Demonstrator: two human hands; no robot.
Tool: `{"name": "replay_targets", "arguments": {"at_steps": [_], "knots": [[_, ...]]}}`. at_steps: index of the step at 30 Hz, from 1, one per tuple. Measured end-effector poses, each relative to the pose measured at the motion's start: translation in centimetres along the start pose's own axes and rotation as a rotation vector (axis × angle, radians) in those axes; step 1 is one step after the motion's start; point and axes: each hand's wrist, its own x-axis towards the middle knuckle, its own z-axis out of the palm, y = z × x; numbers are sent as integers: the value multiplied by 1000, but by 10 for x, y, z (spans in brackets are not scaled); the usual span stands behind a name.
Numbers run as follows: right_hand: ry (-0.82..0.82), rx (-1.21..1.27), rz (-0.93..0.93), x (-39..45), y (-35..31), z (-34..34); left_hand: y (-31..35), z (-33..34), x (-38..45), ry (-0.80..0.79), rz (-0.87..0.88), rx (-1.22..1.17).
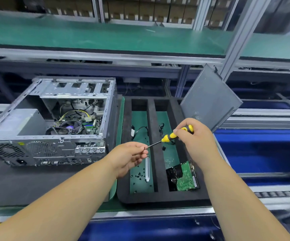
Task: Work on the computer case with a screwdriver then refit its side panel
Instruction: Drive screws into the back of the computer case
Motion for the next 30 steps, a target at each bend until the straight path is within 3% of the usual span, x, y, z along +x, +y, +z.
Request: {"name": "replay_targets", "arguments": {"at_steps": [8, 16, 25, 30], "knots": [[50, 72, -28, -9, -28, -4, 23, -1, -26, -16, 81, -130], [-8, 55, -126, -13, -46, 13, 36, -19, -50, 18, 165, -158], [-120, -12, -73, -8, -82, 46, 72, -71, -76, 178, 544, 172], [-277, -112, -63, -6, -105, 80, 95, -115, -84, 217, 626, 378]]}}
